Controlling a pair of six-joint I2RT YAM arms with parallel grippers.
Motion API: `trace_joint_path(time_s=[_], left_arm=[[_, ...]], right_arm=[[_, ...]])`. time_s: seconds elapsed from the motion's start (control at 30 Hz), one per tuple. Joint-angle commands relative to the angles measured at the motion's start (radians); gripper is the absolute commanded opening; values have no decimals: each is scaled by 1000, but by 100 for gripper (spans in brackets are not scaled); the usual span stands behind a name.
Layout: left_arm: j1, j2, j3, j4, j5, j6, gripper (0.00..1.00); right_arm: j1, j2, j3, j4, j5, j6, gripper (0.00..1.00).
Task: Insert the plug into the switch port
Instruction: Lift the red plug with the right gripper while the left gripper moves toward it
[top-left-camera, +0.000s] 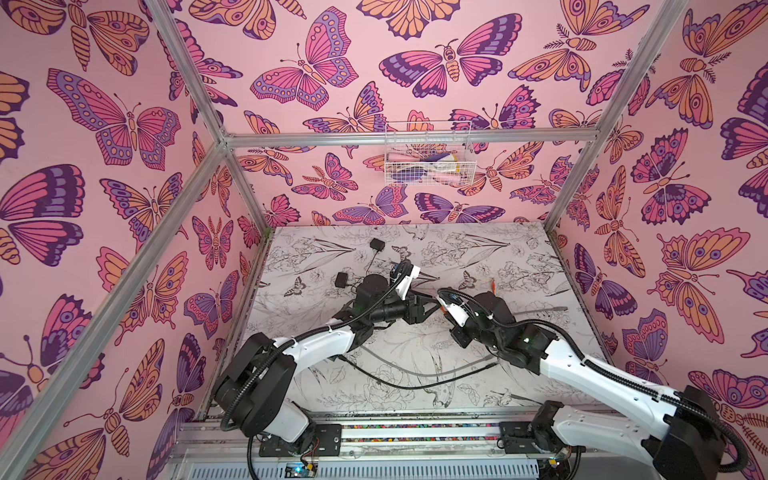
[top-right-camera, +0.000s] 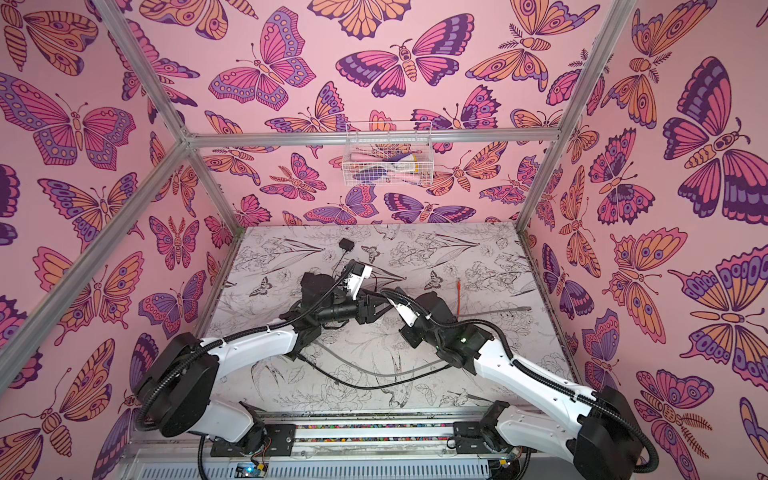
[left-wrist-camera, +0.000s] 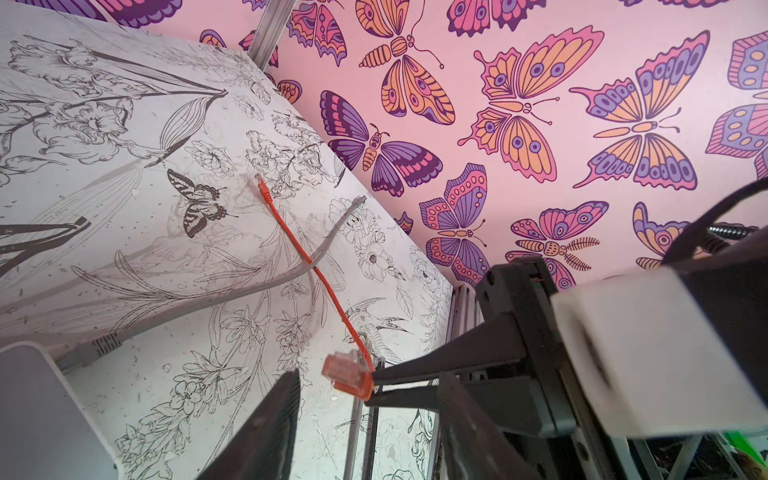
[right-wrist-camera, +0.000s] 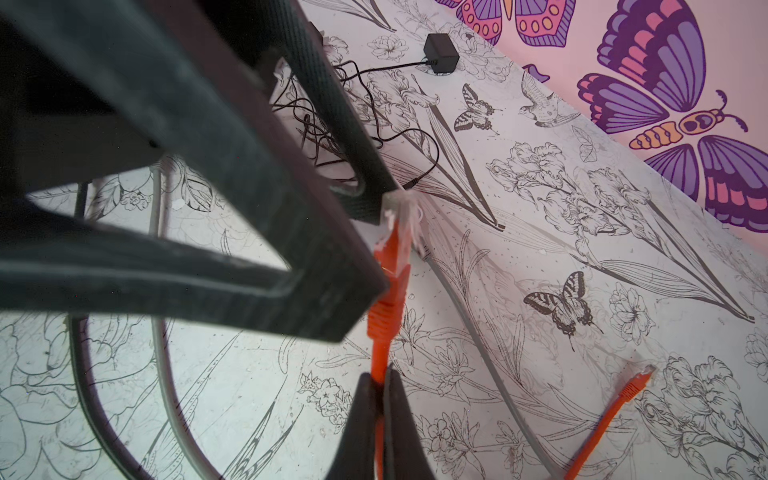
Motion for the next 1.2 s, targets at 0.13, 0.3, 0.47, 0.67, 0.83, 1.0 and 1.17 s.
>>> trace_joint_path(time_s=[0.13,0.3,0.47,0.67,0.83,1.0,1.17], left_arm=[[-10,38,31,64,28,-6,49],[-12,49,27,90,32,-6,35],[-11,45,8,111,26,6,11],[1,17,-33,149,45,49,1],[46,3,-88,337,135,9,0],[67,31,-129,616,279,-88,0],[79,90,-120,844,421,-235,0]], right_arm=[[-1,-4,4,23,-33,-11,0],[-1,-20,-3,22,-45,-5,0],[0,-27,-7,22,-38,2,0],[-1,-98,31,-79,-53,25,42],[-76,-235,5,-38,-276,60,62],[-176,-250,47,-51,-551,86,57],[-235,-188,106,-101,-721,75,50]])
